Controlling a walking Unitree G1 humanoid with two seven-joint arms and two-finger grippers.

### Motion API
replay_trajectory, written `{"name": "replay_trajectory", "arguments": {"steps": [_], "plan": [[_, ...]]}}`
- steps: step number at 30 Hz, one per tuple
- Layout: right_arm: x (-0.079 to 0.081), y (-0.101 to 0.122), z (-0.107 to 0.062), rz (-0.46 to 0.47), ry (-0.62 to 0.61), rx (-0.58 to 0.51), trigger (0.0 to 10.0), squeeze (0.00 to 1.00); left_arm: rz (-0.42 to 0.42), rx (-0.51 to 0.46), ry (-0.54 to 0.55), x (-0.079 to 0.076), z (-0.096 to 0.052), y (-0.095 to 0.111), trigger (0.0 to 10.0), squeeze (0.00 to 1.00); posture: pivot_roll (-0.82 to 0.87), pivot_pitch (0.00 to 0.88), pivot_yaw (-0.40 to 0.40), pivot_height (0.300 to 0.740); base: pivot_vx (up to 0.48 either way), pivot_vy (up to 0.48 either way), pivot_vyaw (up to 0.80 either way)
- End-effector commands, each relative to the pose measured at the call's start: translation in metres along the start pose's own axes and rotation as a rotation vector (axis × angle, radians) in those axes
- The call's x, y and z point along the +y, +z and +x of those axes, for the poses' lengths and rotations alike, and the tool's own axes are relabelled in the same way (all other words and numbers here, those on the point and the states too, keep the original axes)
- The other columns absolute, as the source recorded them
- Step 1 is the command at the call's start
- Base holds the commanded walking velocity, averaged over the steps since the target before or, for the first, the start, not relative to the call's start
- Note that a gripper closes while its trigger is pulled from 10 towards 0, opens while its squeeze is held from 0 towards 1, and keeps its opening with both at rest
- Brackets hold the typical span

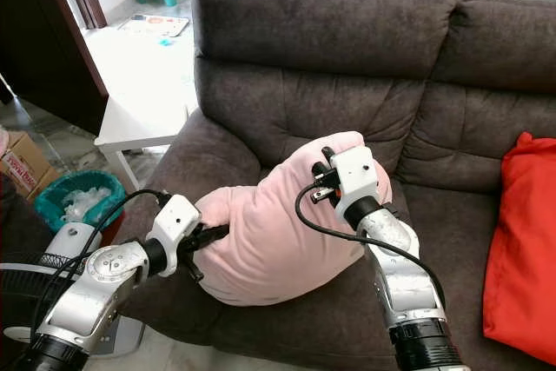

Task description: Move the pillow to the sofa from floor

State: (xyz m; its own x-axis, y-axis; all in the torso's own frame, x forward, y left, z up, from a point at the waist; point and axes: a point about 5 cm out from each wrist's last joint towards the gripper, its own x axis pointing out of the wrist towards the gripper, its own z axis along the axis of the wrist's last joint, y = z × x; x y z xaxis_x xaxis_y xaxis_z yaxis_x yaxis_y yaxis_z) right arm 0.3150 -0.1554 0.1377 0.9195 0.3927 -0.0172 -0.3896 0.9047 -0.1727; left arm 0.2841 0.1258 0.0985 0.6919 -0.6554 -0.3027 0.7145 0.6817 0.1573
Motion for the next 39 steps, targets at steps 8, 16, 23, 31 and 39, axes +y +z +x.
{"name": "replay_trajectory", "arguments": {"steps": [8,16,23,31,39], "plan": [[0.016,0.017,0.008,-0.030,0.099,-0.063,10.0,1.00,0.036,-0.041,-0.008,-0.003,0.006,0.007,10.0,0.00,0.07,0.042,-0.053,0.740,0.000,0.000,0.00],[0.014,0.014,0.007,-0.038,0.093,-0.055,10.0,1.00,0.058,0.010,0.033,0.001,0.007,-0.002,10.0,0.00,0.07,0.043,-0.054,0.740,0.000,0.000,0.00],[0.011,0.013,0.008,-0.075,0.084,-0.044,10.0,0.00,0.084,0.118,0.083,0.006,0.006,-0.018,10.0,0.00,0.07,0.043,-0.053,0.740,0.000,0.000,0.00],[0.007,0.011,0.007,-0.092,0.067,-0.027,10.0,0.00,0.091,0.234,0.185,0.019,0.003,-0.035,10.0,0.00,0.07,0.043,-0.053,0.740,0.000,0.000,0.00],[-0.011,-0.001,0.003,-0.096,-0.044,0.042,10.0,0.00,0.067,0.254,0.376,0.037,0.000,-0.037,10.0,0.00,0.06,0.039,-0.055,0.740,0.000,0.000,0.00]]}}
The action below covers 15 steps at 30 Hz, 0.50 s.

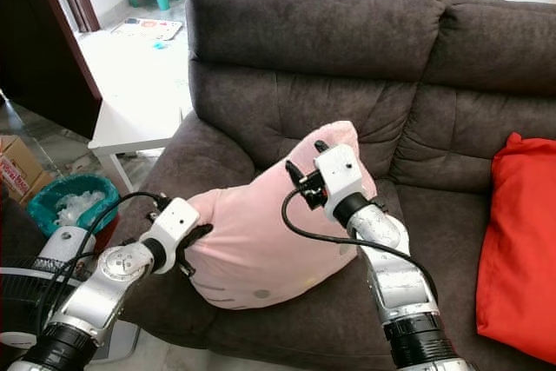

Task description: Move the pillow to the sofa from floor

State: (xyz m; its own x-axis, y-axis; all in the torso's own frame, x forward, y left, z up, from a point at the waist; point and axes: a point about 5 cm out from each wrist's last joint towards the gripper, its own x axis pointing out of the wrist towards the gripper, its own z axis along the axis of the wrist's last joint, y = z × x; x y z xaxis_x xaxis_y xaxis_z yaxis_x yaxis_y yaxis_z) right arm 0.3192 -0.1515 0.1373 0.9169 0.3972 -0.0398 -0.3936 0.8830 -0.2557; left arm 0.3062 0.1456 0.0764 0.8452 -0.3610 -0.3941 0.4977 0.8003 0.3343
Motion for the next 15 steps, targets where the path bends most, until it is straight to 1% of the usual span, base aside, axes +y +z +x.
{"name": "replay_trajectory", "arguments": {"steps": [1,2,3,4,5,6,7,9,10,12,13,14,15], "plan": [[-0.014,-0.005,-0.003,-0.009,-0.065,0.034,10.0,0.00,-0.008,0.080,0.108,0.016,-0.003,-0.015,10.0,0.00,0.06,0.039,-0.055,0.740,0.000,0.000,0.00],[-0.015,-0.007,-0.004,-0.009,-0.072,0.039,10.0,0.00,-0.006,0.081,0.126,0.018,-0.003,-0.015,10.0,0.00,0.06,0.039,-0.055,0.740,0.000,0.000,0.00],[-0.019,-0.016,-0.007,-0.008,-0.113,0.070,10.0,0.00,-0.039,0.076,0.220,0.027,-0.004,-0.016,10.0,0.00,0.06,0.039,-0.056,0.740,0.000,0.000,0.00],[-0.024,-0.023,-0.010,0.003,-0.158,0.097,10.0,0.00,-0.077,0.066,0.280,0.033,-0.006,-0.016,10.0,0.00,0.06,0.039,-0.056,0.740,0.000,0.000,0.00],[-0.024,-0.023,-0.010,0.003,-0.158,0.097,10.0,0.00,-0.077,0.066,0.280,0.033,-0.006,-0.016,10.0,0.00,0.06,0.039,-0.056,0.740,0.000,0.000,0.00],[-0.028,-0.030,-0.013,0.013,-0.200,0.124,10.0,0.00,-0.114,0.058,0.330,0.038,-0.007,-0.016,10.0,0.00,0.06,0.039,-0.056,0.740,0.000,0.000,0.00],[-0.028,-0.030,-0.013,0.013,-0.200,0.124,10.0,0.00,-0.114,0.058,0.330,0.038,-0.007,-0.016,10.0,0.00,0.06,0.039,-0.056,0.740,0.000,0.000,0.00],[-0.035,-0.045,-0.022,0.009,-0.285,0.186,10.0,0.00,-0.158,0.048,0.423,0.046,-0.010,-0.015,10.0,0.00,0.06,0.039,-0.056,0.740,0.000,0.000,0.00],[-0.038,-0.060,-0.030,0.018,-0.347,0.250,10.0,0.00,-0.189,0.049,0.474,0.048,-0.011,-0.016,10.0,0.00,0.06,0.037,-0.054,0.740,0.000,0.000,0.00],[-0.034,-0.082,-0.040,0.034,-0.392,0.328,10.0,0.00,-0.198,0.052,0.508,0.047,-0.010,-0.016,10.0,0.00,0.06,0.037,-0.054,0.740,0.000,0.000,0.00],[-0.030,-0.091,-0.045,0.039,-0.396,0.358,10.0,0.00,-0.191,0.043,0.471,0.043,-0.007,-0.014,10.0,0.00,0.06,0.037,-0.054,0.740,0.000,0.000,0.00],[-0.030,-0.091,-0.045,0.039,-0.396,0.358,10.0,0.00,-0.191,0.043,0.471,0.043,-0.007,-0.014,10.0,0.00,0.06,0.037,-0.054,0.740,0.000,0.000,0.00],[-0.027,-0.101,-0.051,0.052,-0.413,0.394,10.0,0.00,-0.201,0.024,0.446,0.039,-0.004,-0.012,10.0,0.00,0.06,0.037,-0.054,0.740,0.000,0.000,0.00]]}}
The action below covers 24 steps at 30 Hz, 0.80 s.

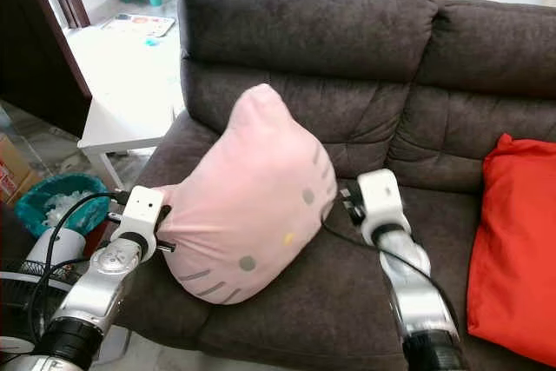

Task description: Move the pillow to the sofa from floor

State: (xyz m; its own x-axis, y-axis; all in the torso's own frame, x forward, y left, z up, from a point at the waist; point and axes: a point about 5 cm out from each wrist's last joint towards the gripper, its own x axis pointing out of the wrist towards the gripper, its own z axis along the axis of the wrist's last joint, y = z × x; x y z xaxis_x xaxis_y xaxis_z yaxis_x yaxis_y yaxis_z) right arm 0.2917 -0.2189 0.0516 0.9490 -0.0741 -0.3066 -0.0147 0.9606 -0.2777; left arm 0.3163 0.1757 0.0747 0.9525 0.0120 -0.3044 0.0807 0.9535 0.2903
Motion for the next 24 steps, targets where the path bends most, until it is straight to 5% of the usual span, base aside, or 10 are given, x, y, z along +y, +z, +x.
{"name": "replay_trajectory", "arguments": {"steps": [1,4,6,9,18,24], "plan": [[-0.001,-0.010,-0.001,0.012,-0.034,0.027,10.0,0.00,-0.009,-0.032,0.035,0.007,0.002,0.005,10.0,0.00,0.05,0.037,-0.054,0.740,0.000,0.000,0.00],[0.000,-0.024,-0.004,0.012,-0.047,0.073,10.0,0.00,-0.027,-0.058,-0.028,-0.001,0.002,0.008,10.0,0.00,0.06,0.038,-0.054,0.740,0.000,0.000,0.00],[0.012,-0.059,-0.013,0.006,-0.048,0.189,10.0,0.00,0.033,-0.104,-0.307,-0.034,-0.005,0.009,10.0,0.00,0.05,0.040,-0.052,0.740,0.000,0.000,0.00],[0.033,-0.086,-0.024,0.003,-0.001,0.265,10.0,0.00,0.010,-0.118,-0.389,-0.043,-0.009,0.008,10.0,0.00,0.05,0.041,-0.053,0.740,0.000,0.000,0.00],[0.047,-0.136,-0.057,0.164,-0.063,0.468,10.0,0.00,0.034,-0.149,-0.321,-0.035,-0.006,0.011,10.0,0.00,0.06,0.042,-0.052,0.740,0.000,0.000,0.00],[0.044,-0.161,-0.080,0.203,-0.113,0.567,10.0,0.00,-0.086,-0.149,0.019,0.007,0.003,0.013,10.0,0.00,0.06,0.042,-0.053,0.740,0.000,0.000,0.00]]}}
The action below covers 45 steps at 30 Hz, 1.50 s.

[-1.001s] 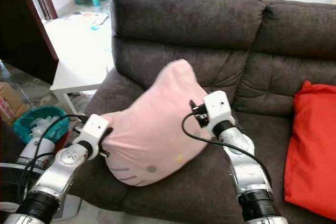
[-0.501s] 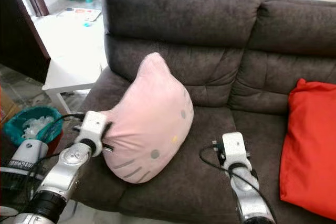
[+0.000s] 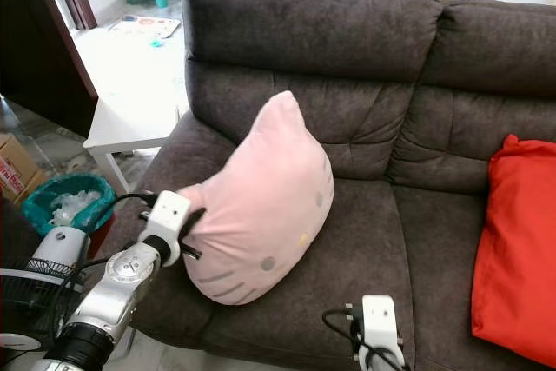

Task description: Move the pillow to the sofa from floor

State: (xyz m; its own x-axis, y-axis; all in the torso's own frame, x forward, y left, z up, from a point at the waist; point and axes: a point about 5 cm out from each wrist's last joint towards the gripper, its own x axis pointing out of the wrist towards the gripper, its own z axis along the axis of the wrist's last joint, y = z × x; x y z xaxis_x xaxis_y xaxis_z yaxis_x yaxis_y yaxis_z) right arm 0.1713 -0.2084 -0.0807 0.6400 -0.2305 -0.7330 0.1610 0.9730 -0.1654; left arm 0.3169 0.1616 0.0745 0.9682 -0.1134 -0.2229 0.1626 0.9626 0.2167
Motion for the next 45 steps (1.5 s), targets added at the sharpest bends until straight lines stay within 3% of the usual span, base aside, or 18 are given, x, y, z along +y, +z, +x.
{"name": "replay_trajectory", "arguments": {"steps": [1,7,9,11,13,16,18,27,28,29,30,45], "plan": [[-0.008,-0.015,-0.004,0.004,-0.030,0.036,10.0,0.00,-0.048,-0.031,0.198,0.032,0.001,0.009,10.0,0.00,0.06,0.041,-0.054,0.740,0.000,0.000,0.00],[-0.011,-0.039,-0.012,-0.009,-0.034,0.109,10.0,0.00,-0.032,-0.004,0.271,0.045,-0.001,0.004,10.0,0.00,0.06,0.041,-0.051,0.740,0.000,0.000,0.00],[-0.011,-0.043,-0.013,-0.011,-0.038,0.126,10.0,0.00,-0.016,-0.014,0.225,0.039,0.000,0.004,10.0,0.00,0.06,0.042,-0.050,0.740,0.000,0.000,0.00],[-0.010,-0.045,-0.014,-0.012,-0.033,0.129,10.0,0.00,-0.009,-0.053,0.058,0.016,0.002,0.007,10.0,0.00,0.06,0.042,-0.051,0.740,0.000,0.000,0.00],[-0.010,-0.047,-0.015,-0.006,-0.035,0.136,10.0,0.00,0.112,-0.078,0.001,0.006,0.001,0.010,10.0,0.00,0.06,0.042,-0.051,0.740,0.000,0.000,0.00],[-0.009,-0.049,-0.015,-0.004,-0.023,0.147,10.0,0.00,0.064,-0.103,-0.117,-0.012,0.000,0.011,10.0,0.00,0.06,0.041,-0.051,0.740,0.000,0.000,0.00],[-0.006,-0.049,-0.015,-0.013,-0.004,0.162,10.0,0.00,0.075,-0.133,-0.213,-0.025,-0.003,0.014,10.0,0.00,0.06,0.041,-0.051,0.740,0.000,0.000,0.00],[-0.003,-0.051,-0.015,0.006,0.015,0.190,10.0,0.00,0.059,-0.177,-0.203,-0.020,-0.004,0.019,10.0,0.00,0.06,0.042,-0.048,0.740,0.000,0.000,0.00],[-0.003,-0.051,-0.015,0.006,0.016,0.191,10.0,0.00,0.058,-0.179,-0.204,-0.020,-0.004,0.019,10.0,0.21,0.07,0.042,-0.046,0.740,0.000,0.000,0.00],[-0.003,-0.052,-0.015,0.006,0.017,0.193,10.0,0.00,0.052,-0.184,-0.204,-0.019,-0.005,0.020,10.0,0.78,0.07,0.042,-0.046,0.740,0.000,0.000,0.00],[-0.002,-0.053,-0.016,0.005,0.019,0.199,10.0,0.00,0.046,-0.191,-0.202,-0.019,-0.005,0.021,10.0,1.00,0.07,0.042,-0.046,0.740,0.000,0.000,0.00],[0.002,-0.051,-0.015,-0.010,0.037,0.193,10.0,0.00,0.059,-0.267,-0.219,-0.021,-0.011,0.035,10.0,1.00,0.07,0.041,-0.044,0.740,0.000,0.000,0.00]]}}
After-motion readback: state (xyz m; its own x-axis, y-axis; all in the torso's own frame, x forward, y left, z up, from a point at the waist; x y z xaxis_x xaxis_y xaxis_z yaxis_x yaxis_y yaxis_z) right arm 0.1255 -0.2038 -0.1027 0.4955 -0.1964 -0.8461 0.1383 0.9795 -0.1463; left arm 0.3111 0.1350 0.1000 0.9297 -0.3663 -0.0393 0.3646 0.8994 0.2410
